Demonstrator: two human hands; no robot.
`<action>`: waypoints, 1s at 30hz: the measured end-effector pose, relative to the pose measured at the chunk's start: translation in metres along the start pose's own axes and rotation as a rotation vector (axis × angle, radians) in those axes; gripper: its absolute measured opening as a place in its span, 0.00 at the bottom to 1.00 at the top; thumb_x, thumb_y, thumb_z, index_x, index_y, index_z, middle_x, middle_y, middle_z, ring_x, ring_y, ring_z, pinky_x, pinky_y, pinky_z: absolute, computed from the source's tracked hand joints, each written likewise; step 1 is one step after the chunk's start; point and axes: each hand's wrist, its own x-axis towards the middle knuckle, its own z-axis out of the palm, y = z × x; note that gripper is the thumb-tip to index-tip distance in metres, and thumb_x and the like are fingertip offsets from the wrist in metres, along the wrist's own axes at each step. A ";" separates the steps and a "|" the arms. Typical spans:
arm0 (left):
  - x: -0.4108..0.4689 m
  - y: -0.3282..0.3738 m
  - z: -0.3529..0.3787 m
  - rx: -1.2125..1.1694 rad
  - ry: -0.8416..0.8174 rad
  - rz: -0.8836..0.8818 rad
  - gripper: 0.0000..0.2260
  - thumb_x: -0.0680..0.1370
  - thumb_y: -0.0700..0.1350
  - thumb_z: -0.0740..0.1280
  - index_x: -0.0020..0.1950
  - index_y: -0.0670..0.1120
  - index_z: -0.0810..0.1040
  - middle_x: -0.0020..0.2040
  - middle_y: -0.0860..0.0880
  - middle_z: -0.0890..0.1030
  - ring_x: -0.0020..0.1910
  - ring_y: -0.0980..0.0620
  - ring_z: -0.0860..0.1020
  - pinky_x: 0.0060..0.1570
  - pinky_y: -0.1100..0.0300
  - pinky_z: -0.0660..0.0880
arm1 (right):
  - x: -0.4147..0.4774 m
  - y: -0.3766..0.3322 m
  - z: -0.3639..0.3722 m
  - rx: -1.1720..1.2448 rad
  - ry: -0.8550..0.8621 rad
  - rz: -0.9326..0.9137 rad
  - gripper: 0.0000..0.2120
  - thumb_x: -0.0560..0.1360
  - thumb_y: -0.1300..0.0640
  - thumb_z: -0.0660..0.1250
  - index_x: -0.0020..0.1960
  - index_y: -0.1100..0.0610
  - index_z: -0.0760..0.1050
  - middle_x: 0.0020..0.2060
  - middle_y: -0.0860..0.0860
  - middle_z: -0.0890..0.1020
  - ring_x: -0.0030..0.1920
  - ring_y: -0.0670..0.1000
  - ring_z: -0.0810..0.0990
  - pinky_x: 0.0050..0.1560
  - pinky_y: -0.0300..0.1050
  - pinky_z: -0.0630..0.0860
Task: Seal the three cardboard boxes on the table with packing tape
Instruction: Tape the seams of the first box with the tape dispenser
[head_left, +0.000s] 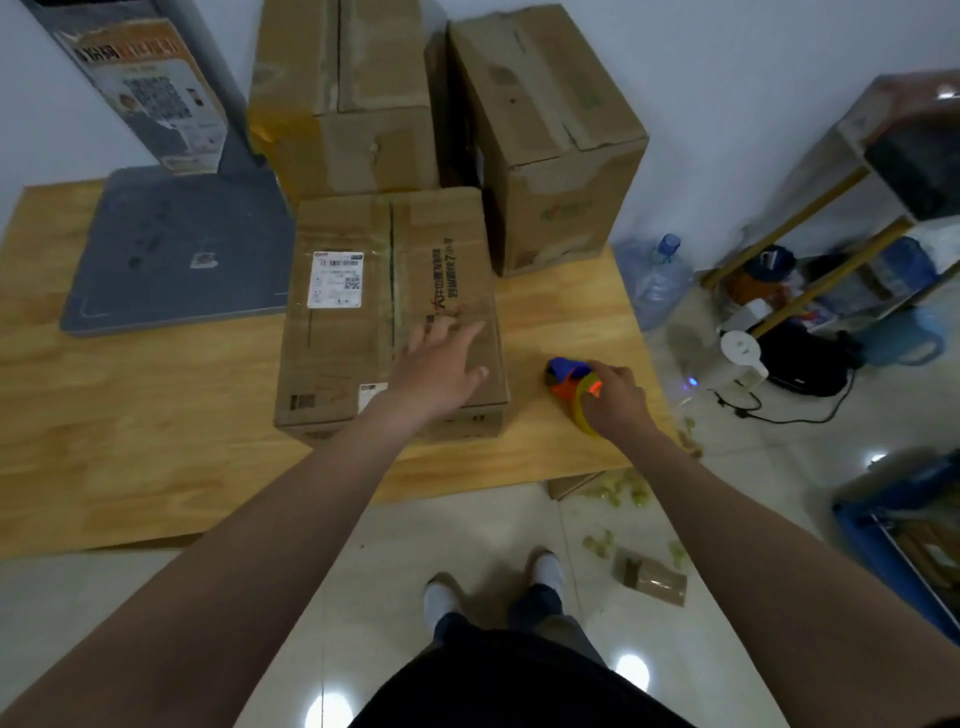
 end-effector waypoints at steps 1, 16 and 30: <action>0.007 0.008 0.006 0.005 -0.040 0.007 0.29 0.83 0.59 0.61 0.83 0.56 0.56 0.82 0.53 0.53 0.81 0.43 0.48 0.77 0.38 0.56 | 0.007 0.012 -0.003 -0.022 -0.044 0.078 0.26 0.80 0.56 0.64 0.77 0.54 0.65 0.70 0.63 0.68 0.65 0.70 0.71 0.68 0.58 0.65; 0.060 0.057 0.026 -0.093 -0.072 -0.251 0.24 0.86 0.56 0.56 0.82 0.53 0.63 0.84 0.56 0.51 0.82 0.40 0.45 0.77 0.38 0.54 | 0.097 0.076 -0.004 -0.061 -0.235 0.162 0.27 0.79 0.54 0.65 0.76 0.55 0.64 0.65 0.63 0.72 0.53 0.67 0.79 0.52 0.64 0.80; 0.035 0.066 -0.004 -0.539 0.244 -0.260 0.10 0.82 0.49 0.67 0.62 0.50 0.83 0.63 0.53 0.80 0.63 0.53 0.76 0.60 0.59 0.71 | 0.063 -0.022 -0.093 0.600 -0.107 -0.161 0.30 0.70 0.71 0.65 0.64 0.46 0.64 0.48 0.48 0.76 0.44 0.51 0.81 0.35 0.49 0.81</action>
